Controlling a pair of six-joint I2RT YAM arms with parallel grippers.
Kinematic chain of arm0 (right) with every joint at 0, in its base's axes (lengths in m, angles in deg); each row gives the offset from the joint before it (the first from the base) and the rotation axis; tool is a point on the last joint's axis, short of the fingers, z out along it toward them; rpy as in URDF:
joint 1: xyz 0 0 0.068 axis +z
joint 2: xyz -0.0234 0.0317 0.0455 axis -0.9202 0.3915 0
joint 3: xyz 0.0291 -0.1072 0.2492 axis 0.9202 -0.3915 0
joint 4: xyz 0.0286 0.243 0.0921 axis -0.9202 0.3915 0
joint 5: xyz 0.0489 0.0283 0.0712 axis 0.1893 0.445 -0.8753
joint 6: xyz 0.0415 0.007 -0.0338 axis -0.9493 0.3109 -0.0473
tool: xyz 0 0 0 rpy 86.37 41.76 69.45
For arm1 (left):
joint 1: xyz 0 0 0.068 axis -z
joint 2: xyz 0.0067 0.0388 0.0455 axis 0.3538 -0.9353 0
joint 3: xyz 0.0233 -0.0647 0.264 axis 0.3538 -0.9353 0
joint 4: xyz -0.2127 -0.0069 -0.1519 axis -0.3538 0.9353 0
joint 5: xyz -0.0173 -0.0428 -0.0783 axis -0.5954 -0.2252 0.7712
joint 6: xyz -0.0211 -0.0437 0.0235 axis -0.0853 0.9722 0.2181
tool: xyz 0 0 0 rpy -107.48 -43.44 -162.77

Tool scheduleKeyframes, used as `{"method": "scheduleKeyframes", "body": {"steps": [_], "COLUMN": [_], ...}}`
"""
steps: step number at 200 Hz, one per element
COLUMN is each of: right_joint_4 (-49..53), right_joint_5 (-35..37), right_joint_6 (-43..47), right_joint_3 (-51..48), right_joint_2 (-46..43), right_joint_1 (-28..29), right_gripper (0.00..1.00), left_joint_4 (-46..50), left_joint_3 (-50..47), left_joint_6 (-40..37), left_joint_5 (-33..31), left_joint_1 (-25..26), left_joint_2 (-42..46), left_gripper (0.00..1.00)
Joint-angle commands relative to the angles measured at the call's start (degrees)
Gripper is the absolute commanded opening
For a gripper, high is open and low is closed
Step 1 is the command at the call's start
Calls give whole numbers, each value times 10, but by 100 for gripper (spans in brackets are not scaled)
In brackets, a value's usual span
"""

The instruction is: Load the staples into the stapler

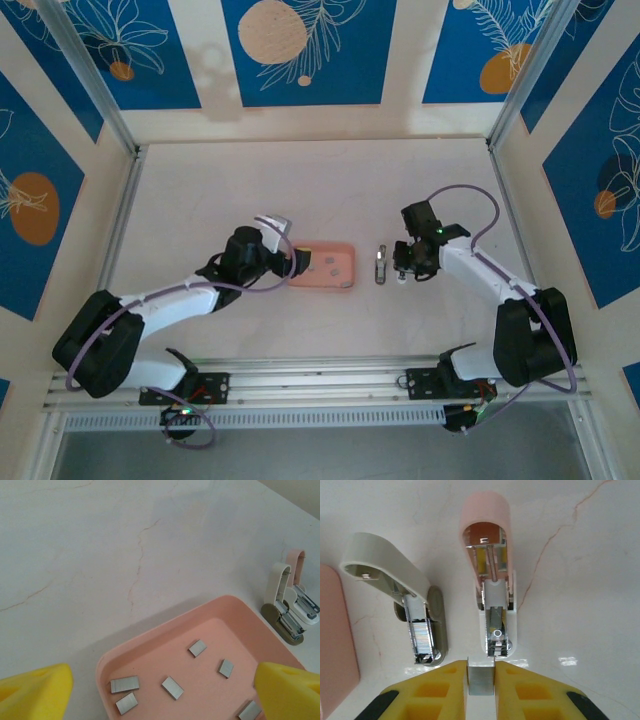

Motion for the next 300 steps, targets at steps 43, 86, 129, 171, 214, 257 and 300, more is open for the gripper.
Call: {"method": "scheduleKeyframes", "body": {"steps": [43, 86, 129, 171, 214, 257, 300], "right_joint_4": [29, 11, -9, -41, -35, -38, -36], "right_joint_5": [15, 7, 25, 67, 63, 30, 20], "right_joint_6": [21, 16, 6, -19, -74, -103, -102], "right_joint_3": [26, 36, 35, 14, -11, -37, -25], "right_joint_2": [57, 77, 87, 61, 27, 32, 71], "right_joint_1": [-2, -2, 1, 14, -9, -40, -21], "right_gripper": [20, 20, 20, 20, 20, 20, 20], "left_joint_4": [-18, -19, -12, -13, -10, -9, -8], "left_joint_3": [16, 15, 13, 11, 12, 11, 9], "left_joint_6": [-6, -7, -13, -12, -14, -14, -15], "left_joint_5": [4, 2, -5, -5, -7, -6, -7], "left_joint_1": [8, 8, 8, 8, 8, 8, 8], "left_joint_2": [-16, -18, -12, -14, -12, -12, -9], "left_gripper": [93, 93, 93, 93, 93, 93, 93]}}
